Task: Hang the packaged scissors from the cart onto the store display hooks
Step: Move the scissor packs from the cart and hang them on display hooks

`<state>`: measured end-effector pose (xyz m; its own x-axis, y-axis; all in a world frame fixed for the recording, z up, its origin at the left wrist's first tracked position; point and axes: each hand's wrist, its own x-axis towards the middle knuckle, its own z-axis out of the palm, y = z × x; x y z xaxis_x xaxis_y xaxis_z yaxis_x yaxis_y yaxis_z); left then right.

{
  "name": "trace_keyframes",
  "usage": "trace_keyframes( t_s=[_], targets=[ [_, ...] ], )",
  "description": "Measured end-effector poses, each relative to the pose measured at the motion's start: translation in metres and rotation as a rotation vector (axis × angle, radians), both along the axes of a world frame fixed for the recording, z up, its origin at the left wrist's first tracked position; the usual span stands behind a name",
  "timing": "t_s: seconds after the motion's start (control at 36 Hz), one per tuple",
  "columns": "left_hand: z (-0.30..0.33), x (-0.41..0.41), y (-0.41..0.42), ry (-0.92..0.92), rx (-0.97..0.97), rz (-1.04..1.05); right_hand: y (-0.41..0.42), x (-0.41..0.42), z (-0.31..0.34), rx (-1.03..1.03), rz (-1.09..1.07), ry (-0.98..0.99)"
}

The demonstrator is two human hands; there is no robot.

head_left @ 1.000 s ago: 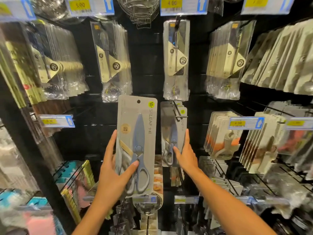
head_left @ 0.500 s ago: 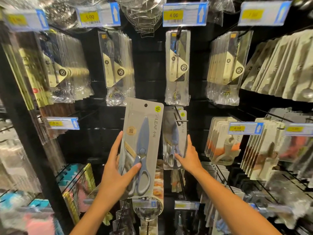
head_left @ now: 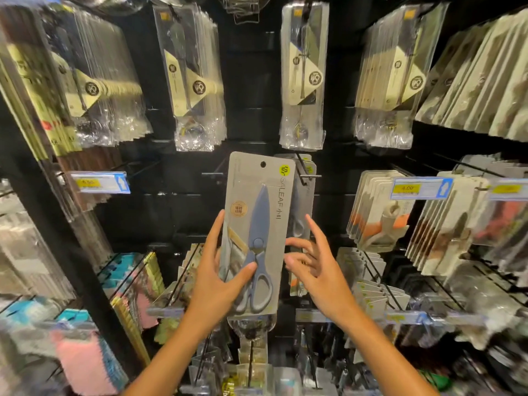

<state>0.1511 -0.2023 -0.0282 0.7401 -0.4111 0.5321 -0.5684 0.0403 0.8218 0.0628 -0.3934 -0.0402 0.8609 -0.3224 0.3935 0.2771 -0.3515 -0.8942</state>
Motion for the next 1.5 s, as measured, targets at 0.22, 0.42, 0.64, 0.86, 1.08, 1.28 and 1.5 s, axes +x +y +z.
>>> trace_keyframes(
  t_s=[0.22, 0.42, 0.64, 0.86, 1.08, 1.28, 1.5],
  targets=[
    [-0.010, -0.009, -0.013, 0.008, -0.007, -0.044, 0.008, -0.008, -0.007, -0.069, -0.142, -0.007],
    [-0.036, -0.007, -0.012, 0.093, 0.023, -0.103, 0.008, -0.019, -0.023, -0.061, -0.165, 0.022],
    [-0.046, -0.002, -0.021, 0.154, 0.096, -0.151, 0.000, -0.026, -0.034, -0.033, -0.197, 0.065],
    [-0.040, -0.004, -0.039, 0.140, 0.139, -0.214, -0.017, -0.033, -0.031, 0.009, -0.242, 0.060],
    [-0.026, -0.004, -0.056, 0.120, 0.149, -0.256, -0.030, -0.034, -0.025, 0.098, -0.233, -0.040],
    [-0.028, -0.005, -0.063, 0.156, 0.144, -0.277, -0.036, -0.034, -0.026, 0.143, -0.221, -0.066],
    [-0.029, -0.006, -0.065, 0.190, 0.128, -0.208, -0.044, -0.029, -0.024, 0.100, -0.199, -0.048]
  ],
)
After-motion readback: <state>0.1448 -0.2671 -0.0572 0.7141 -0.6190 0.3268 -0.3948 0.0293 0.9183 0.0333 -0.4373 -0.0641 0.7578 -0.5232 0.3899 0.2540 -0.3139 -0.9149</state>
